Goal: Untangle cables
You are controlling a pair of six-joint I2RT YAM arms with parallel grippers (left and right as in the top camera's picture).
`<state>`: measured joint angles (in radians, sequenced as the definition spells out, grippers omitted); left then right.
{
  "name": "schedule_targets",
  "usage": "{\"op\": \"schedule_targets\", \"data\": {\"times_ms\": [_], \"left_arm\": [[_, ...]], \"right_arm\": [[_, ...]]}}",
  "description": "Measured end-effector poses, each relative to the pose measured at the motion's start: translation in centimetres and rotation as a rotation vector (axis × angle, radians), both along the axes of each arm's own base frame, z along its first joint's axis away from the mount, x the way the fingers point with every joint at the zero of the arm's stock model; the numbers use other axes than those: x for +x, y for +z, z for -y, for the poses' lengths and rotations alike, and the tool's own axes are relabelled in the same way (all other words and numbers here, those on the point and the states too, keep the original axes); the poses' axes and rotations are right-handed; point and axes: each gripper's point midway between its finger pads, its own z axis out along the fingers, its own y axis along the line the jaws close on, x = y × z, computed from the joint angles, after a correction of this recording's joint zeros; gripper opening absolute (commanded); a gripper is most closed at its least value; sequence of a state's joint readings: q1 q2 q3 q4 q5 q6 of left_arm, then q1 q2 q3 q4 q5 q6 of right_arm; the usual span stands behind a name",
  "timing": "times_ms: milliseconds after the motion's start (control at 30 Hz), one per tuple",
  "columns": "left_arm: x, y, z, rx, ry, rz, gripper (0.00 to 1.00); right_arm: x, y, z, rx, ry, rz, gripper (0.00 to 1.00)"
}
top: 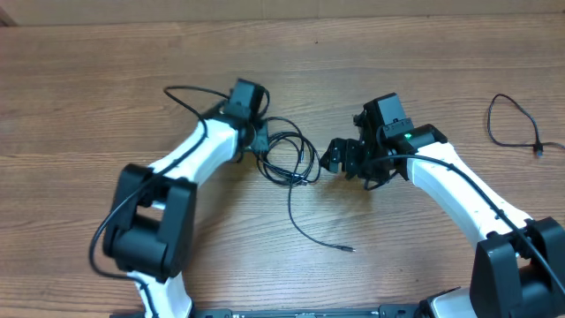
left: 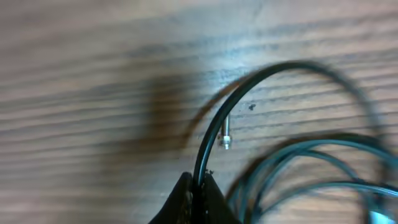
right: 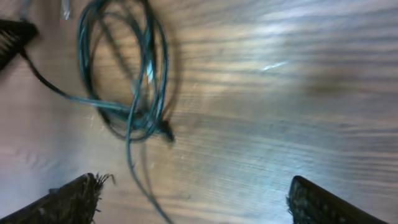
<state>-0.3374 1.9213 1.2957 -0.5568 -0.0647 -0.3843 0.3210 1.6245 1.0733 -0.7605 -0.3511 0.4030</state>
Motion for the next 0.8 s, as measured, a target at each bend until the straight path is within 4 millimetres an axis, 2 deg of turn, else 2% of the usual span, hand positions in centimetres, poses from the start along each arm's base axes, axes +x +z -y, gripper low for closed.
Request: {"op": "schedule_targets", "data": {"times_ms": [33,100,200,267,367,467,567,800], "left_arm": [[0.2,1.1,0.0,-0.004,0.001,0.011,0.04],[0.7,4.8,0.1,-0.037,0.002,0.056,0.04],[1.2,10.7,1.4,-0.132,-0.031,0.163,0.04],[0.9,14.2,2.5,-0.202,-0.092,0.227,0.04],[-0.5,17.4,4.3,-0.284,-0.232,0.278,0.04],[-1.8,18.9,6.1,-0.348,-0.386,0.3,0.04],[-2.6,19.5,7.2,-0.389,-0.47,0.307,0.04],[-3.8,21.5,7.9,-0.451,-0.511,0.333,0.04]], "right_arm": [[-0.2,0.1,-0.3,0.018,0.006,-0.01,1.0],[-0.8,0.5,-1.1,0.072,0.027,-0.033,1.0],[-1.5,1.3,-2.5,0.162,0.056,-0.066,1.0],[-2.0,1.7,-3.0,0.205,0.067,-0.09,1.0],[-2.5,2.0,-3.4,0.237,0.06,-0.121,1.0],[-1.9,2.7,-3.7,0.259,0.035,-0.099,1.0],[-0.8,3.4,-4.1,0.286,-0.001,-0.066,1.0],[1.2,4.3,-4.6,0.32,-0.066,-0.014,1.0]]}}
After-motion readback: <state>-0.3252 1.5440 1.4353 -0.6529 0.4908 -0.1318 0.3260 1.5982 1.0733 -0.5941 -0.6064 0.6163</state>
